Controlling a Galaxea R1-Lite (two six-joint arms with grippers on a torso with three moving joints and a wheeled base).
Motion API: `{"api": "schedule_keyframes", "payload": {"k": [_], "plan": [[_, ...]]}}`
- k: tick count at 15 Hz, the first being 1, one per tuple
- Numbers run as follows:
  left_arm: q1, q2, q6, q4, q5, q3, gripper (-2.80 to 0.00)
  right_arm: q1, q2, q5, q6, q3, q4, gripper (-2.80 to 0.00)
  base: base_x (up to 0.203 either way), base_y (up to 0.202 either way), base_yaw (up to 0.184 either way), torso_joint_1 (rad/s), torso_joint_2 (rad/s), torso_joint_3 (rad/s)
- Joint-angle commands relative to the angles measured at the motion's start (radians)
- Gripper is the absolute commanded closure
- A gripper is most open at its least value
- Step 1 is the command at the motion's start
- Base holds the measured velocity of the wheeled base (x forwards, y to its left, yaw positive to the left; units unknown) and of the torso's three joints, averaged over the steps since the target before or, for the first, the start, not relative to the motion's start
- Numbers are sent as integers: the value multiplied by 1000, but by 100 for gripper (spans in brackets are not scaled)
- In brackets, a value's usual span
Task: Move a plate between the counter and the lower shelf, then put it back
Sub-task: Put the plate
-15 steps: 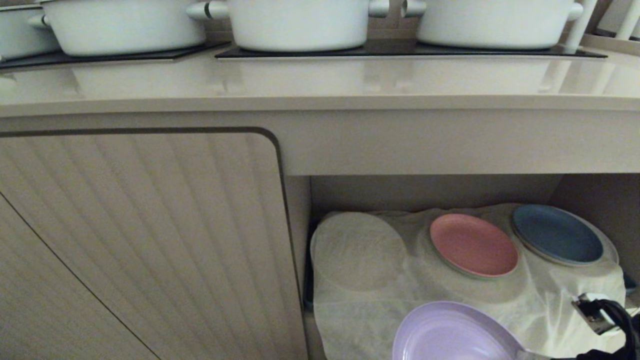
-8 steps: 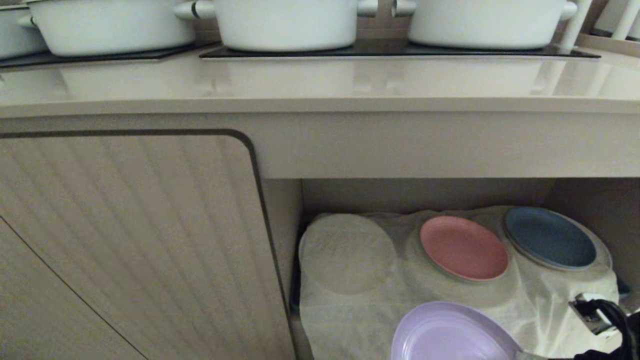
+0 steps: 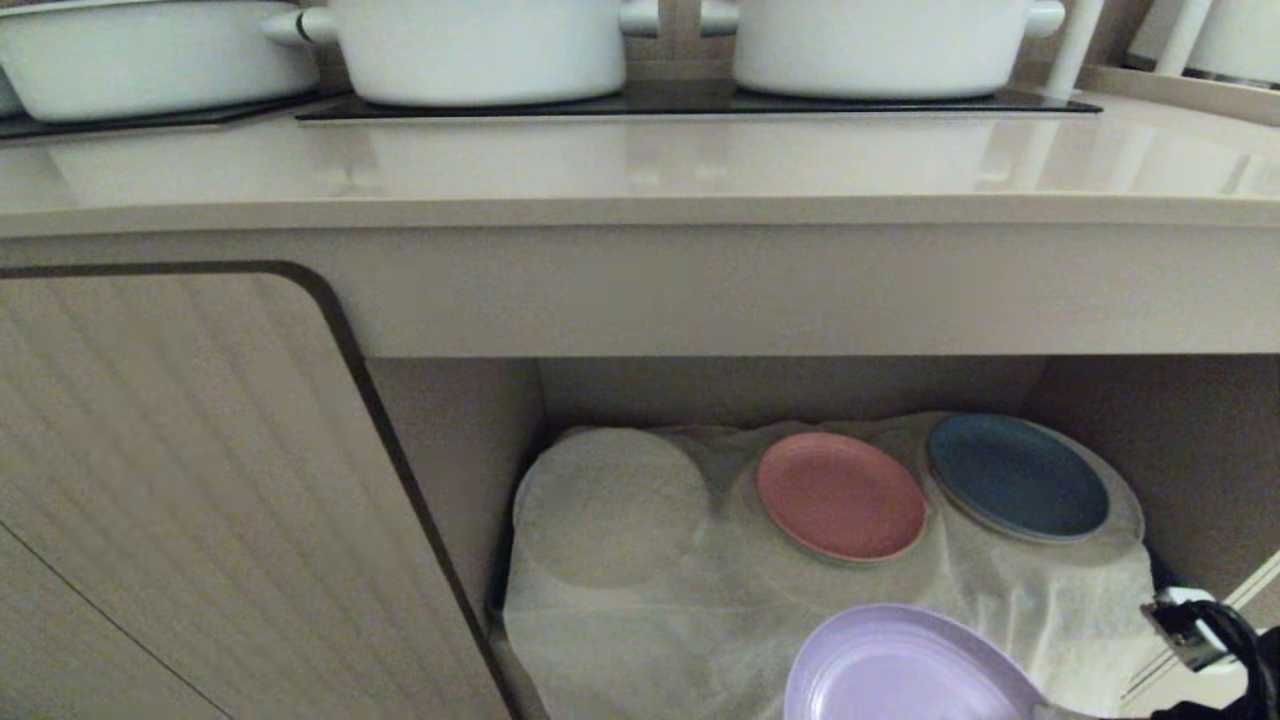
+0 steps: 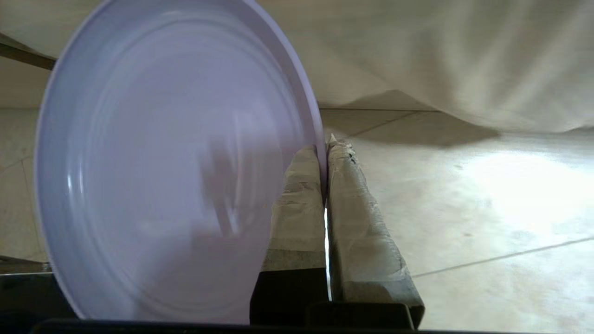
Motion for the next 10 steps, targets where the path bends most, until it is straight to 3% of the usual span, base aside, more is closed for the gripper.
{"api": "schedule_keyframes", "payload": {"k": [1, 10], "plan": [[0, 1, -1, 0, 1, 0, 0, 0, -1, -1, 3, 0, -3, 0, 0, -196, -3, 7, 0, 0], [0, 1, -2, 0, 1, 2, 0, 0, -1, -1, 4, 1, -1, 0, 0, -194, 1, 3, 2, 2]]}}
